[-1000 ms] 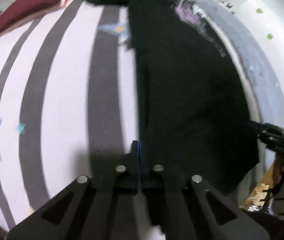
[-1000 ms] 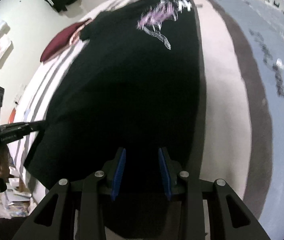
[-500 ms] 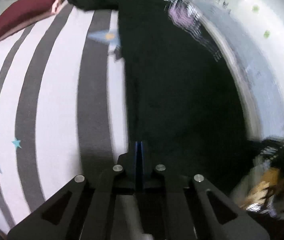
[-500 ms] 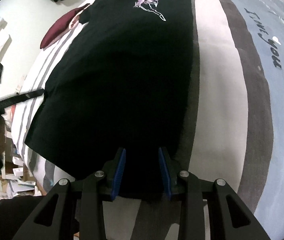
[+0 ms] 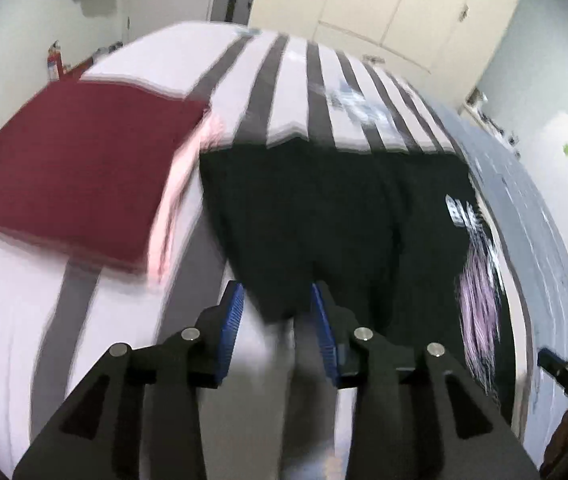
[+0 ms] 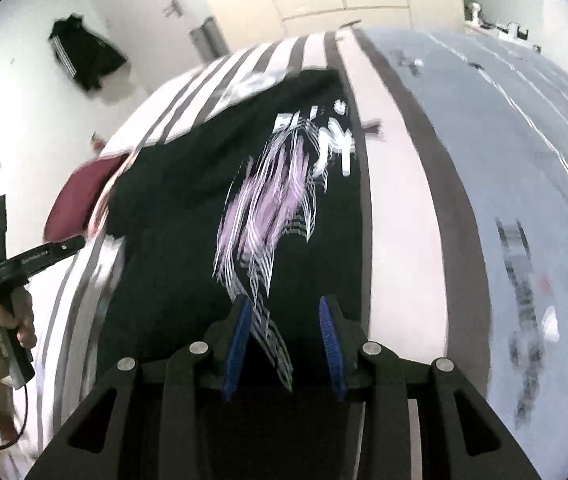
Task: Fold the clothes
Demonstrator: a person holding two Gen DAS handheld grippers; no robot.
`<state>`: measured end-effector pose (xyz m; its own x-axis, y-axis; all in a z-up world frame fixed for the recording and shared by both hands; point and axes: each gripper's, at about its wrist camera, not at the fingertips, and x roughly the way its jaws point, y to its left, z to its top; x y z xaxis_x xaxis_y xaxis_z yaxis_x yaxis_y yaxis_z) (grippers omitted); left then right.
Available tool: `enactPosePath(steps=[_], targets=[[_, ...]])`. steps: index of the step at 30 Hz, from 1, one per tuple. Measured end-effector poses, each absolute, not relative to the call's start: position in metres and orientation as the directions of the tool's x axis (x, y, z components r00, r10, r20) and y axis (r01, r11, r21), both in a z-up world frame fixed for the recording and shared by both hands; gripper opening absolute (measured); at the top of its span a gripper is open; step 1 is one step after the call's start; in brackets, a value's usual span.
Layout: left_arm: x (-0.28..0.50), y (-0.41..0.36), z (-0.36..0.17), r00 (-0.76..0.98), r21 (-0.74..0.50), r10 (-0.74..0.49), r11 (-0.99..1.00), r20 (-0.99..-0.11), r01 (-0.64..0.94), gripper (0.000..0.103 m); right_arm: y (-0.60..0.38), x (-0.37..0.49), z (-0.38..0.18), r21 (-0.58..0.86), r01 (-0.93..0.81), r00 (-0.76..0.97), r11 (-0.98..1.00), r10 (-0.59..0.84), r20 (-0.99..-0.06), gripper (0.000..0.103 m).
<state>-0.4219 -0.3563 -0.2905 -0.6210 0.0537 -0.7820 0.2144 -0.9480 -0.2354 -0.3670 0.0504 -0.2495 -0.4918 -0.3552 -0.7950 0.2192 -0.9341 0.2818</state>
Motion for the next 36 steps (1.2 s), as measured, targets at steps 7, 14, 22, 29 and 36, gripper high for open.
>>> enactPosePath(steps=[7,14,22,29,36], targets=[[-0.556,-0.343,-0.299,-0.610,-0.108,0.058,-0.993,-0.791,0.046,0.040,0.007,-0.494,-0.270,0.283,0.202,-0.541,-0.938,-0.347,-0.766,0.032],[-0.606,-0.335,-0.348,-0.485,0.037,0.002,-0.997,-0.875,-0.071,0.019,-0.021,-0.542,-0.292,0.254,0.239,-0.507,-0.937,-0.343,-0.791,0.032],[-0.650,-0.364,-0.333,-0.544,0.121,-0.123,-0.992,-0.830,0.039,0.000,-0.023,-0.545,-0.321,0.235,0.248,-0.482,-0.940,-0.330,-0.812,0.032],[-0.635,-0.341,-0.334,-0.491,-0.044,0.110,-0.989,-0.864,-0.144,0.023,-0.018,-0.543,-0.315,0.262,0.233,-0.500,-0.937,-0.346,-0.794,0.032],[-0.627,-0.323,-0.351,-0.480,0.016,0.074,-0.983,-0.874,-0.182,0.000,-0.019,-0.543,-0.300,0.250,0.260,-0.526,-0.933,-0.354,-0.773,0.032]])
